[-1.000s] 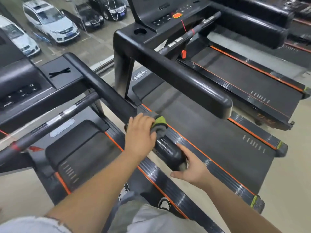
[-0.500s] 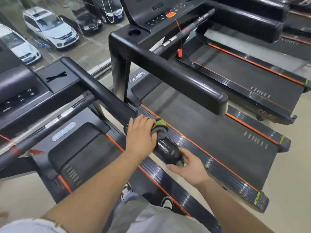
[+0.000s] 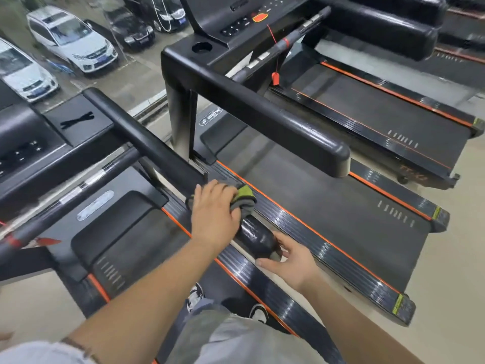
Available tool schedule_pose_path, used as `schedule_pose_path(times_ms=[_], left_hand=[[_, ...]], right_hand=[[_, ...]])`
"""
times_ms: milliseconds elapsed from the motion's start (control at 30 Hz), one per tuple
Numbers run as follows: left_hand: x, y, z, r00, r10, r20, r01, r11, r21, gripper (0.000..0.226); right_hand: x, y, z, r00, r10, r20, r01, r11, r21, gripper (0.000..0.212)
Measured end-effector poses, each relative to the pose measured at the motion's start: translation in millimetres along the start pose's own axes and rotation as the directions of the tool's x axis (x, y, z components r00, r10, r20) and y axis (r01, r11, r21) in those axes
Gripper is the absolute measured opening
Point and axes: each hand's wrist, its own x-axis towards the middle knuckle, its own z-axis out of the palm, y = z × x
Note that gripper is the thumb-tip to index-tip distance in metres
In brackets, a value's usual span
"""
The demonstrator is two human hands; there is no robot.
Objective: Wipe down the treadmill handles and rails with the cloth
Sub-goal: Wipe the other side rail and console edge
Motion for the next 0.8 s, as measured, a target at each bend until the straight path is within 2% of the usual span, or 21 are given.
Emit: schedule_pose_path(times_ms=[33, 100, 167, 200, 233, 267, 333, 400, 433, 467, 500, 567, 633, 733, 800], left_hand=[[-11, 16, 6, 0.999, 0.037, -0.001, -0.037, 0.999, -0.011, 0.031], [-37, 39, 17, 0.962, 0.271, 0.038, -0.267, 0.96, -0.082, 0.035], [-49, 36, 18, 0.819, 0.558, 0.134, -0.545, 0.829, -0.125, 0.043], [-41, 24, 14, 0.745, 0.645, 0.171, -0.629, 0.764, -0.142, 0.047], [-29, 11, 12, 0.706, 0.68, 0.198, -0.663, 0.733, -0.152, 0.049], [-15, 0, 9, 0.719, 0.661, 0.214, -0.641, 0.75, -0.162, 0.049], [12, -21, 2, 0.861, 0.483, 0.16, -0.465, 0.874, -0.139, 0.04], [23, -27, -4, 0.976, 0.202, 0.085, -0.194, 0.977, -0.089, 0.031], [22, -19, -5, 0.992, 0.1, 0.073, -0.097, 0.994, -0.047, 0.029], [15, -6, -4, 0.995, 0.067, 0.076, -0.066, 0.998, -0.005, 0.028], [6, 9, -1, 0.992, 0.092, 0.087, -0.093, 0.996, 0.007, 0.029], [-15, 31, 7, 0.951, 0.282, 0.123, -0.277, 0.959, -0.059, 0.031], [-20, 32, 8, 0.881, 0.436, 0.184, -0.411, 0.898, -0.159, 0.041], [1, 15, 0, 0.846, 0.444, 0.295, -0.382, 0.891, -0.245, 0.069], [9, 5, -2, 0.848, 0.429, 0.31, -0.356, 0.896, -0.267, 0.086]], right_hand=[[1, 0, -1, 1.0, 0.008, -0.003, -0.008, 1.0, -0.012, 0.063], [4, 3, -1, 0.998, 0.049, -0.027, -0.049, 0.999, -0.008, 0.046], [5, 1, -4, 0.994, 0.105, 0.01, -0.105, 0.994, 0.025, 0.04], [4, 1, -5, 0.992, 0.116, 0.043, -0.118, 0.992, 0.05, 0.041], [4, 3, -7, 0.993, 0.105, 0.051, -0.107, 0.993, 0.046, 0.044], [3, 5, -9, 0.994, 0.088, 0.07, -0.089, 0.996, 0.0, 0.05], [1, 3, -15, 0.987, 0.072, 0.146, -0.07, 0.997, -0.024, 0.069], [1, 2, -20, 0.982, 0.067, 0.177, -0.072, 0.997, 0.019, 0.063], [1, 0, -22, 0.98, 0.063, 0.186, -0.076, 0.995, 0.065, 0.055], [1, -6, -22, 0.978, 0.085, 0.188, -0.111, 0.985, 0.135, 0.047], [2, -12, -22, 0.976, 0.13, 0.177, -0.168, 0.961, 0.218, 0.041], [8, -18, -22, 0.952, 0.275, 0.134, -0.306, 0.86, 0.409, 0.027], [13, -29, -24, 0.925, 0.359, 0.123, -0.37, 0.779, 0.506, 0.029], [20, -41, -27, 0.941, 0.282, 0.186, -0.334, 0.857, 0.391, 0.049], [25, -50, -21, 0.94, 0.259, 0.221, -0.316, 0.904, 0.287, 0.044]])
